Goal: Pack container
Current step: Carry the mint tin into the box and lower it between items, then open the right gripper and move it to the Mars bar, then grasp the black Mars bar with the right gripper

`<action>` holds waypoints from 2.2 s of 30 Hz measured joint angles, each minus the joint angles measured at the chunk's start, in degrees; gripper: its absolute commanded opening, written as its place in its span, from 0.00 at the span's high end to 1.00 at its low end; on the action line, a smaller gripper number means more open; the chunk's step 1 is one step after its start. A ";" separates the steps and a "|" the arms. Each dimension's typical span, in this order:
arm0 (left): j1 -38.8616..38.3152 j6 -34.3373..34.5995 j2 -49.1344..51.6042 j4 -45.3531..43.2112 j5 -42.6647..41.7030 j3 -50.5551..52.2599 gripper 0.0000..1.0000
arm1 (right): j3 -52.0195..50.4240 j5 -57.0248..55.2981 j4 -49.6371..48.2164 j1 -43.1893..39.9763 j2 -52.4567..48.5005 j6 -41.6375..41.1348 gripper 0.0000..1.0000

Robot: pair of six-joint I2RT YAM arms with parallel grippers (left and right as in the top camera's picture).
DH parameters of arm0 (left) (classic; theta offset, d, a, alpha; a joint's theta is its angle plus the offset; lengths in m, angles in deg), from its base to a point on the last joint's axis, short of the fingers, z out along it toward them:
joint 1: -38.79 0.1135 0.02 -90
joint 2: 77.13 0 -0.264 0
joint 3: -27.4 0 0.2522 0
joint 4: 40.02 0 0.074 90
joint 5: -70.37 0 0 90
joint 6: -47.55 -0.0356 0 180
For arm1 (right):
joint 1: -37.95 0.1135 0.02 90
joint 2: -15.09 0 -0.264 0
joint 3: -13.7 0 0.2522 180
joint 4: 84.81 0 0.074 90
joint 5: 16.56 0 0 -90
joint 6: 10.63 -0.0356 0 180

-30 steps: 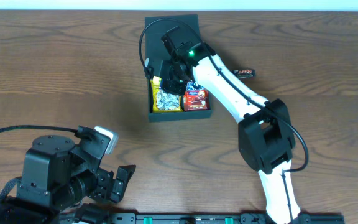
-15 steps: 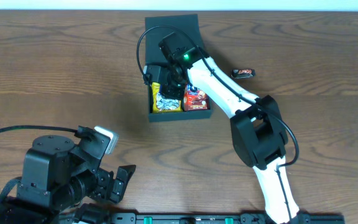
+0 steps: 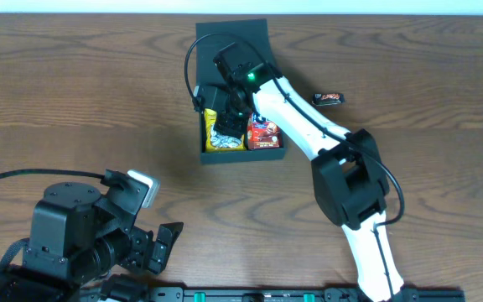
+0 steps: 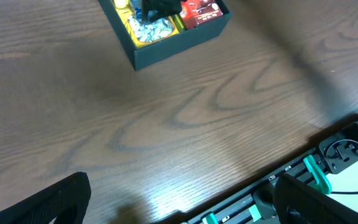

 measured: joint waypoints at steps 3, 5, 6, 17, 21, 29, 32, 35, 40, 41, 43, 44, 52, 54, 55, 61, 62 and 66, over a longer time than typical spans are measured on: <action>0.00 0.02 0.00 0.00 0.02 0.00 0.05 | 0.11 -0.04 -0.15 0.00 2.75 -1.11 0.33; 0.00 0.02 0.00 0.00 0.02 0.00 0.05 | 0.20 -0.11 -0.37 -0.02 5.86 -1.70 0.32; 0.00 0.00 0.00 0.00 0.00 0.00 0.05 | 0.35 -0.15 -0.57 -0.02 7.56 -1.97 0.31; 0.00 0.00 0.00 0.00 0.00 0.00 0.05 | 2.43 -3.52 -1.55 -6.36 23.26 -11.43 0.01; 0.00 0.00 0.00 -0.02 0.02 0.00 0.05 | 2.54 -5.05 1.20 -12.90 22.75 -14.62 0.01; 0.00 0.00 0.00 -0.02 0.02 0.00 0.05 | 2.51 -7.21 3.65 -22.73 19.82 -16.74 0.01; 0.00 0.02 0.00 0.00 0.02 0.00 0.05 | 2.51 -7.65 4.00 -25.20 17.40 -16.20 0.01; 0.00 0.00 0.00 -0.02 0.02 0.00 0.05 | 2.51 -7.91 4.22 -27.02 13.68 -15.41 0.02; 0.00 0.00 0.00 0.00 0.02 0.00 0.05 | 2.51 -8.07 4.48 -28.39 7.41 -13.64 0.06; 0.00 0.00 0.00 0.00 0.02 0.00 0.05 | 2.51 -8.13 4.48 -28.48 5.75 -12.83 0.08; 0.00 0.02 0.00 0.00 0.02 0.00 0.05 | 2.51 -8.15 4.50 -28.48 4.15 -11.52 0.09; 0.00 0.02 0.00 0.00 0.00 0.00 0.05 | 2.51 -8.15 4.48 -28.48 3.37 -10.95 0.09; 0.00 0.02 0.00 0.00 0.00 0.00 0.05 | 2.51 -8.15 4.42 -28.48 -0.85 -6.19 0.11; 0.00 0.02 0.00 -0.02 0.00 0.00 0.05 | 2.51 -8.15 4.44 -28.48 -1.60 -5.14 0.11; 0.00 0.00 0.00 0.00 0.02 0.00 0.05 | 2.51 -8.15 4.42 -28.48 -1.92 -4.74 0.11; 0.00 0.00 0.00 0.00 0.00 0.00 0.05 | 2.51 -8.13 4.57 -28.48 -3.89 -2.08 0.10; 0.00 0.02 0.00 -0.02 0.02 0.00 0.05 | 2.51 -8.11 4.66 -28.48 -3.96 -1.73 0.10; 0.00 0.00 0.00 0.00 0.02 0.00 0.05 | 2.51 -7.91 4.90 -28.48 -3.96 -0.28 0.11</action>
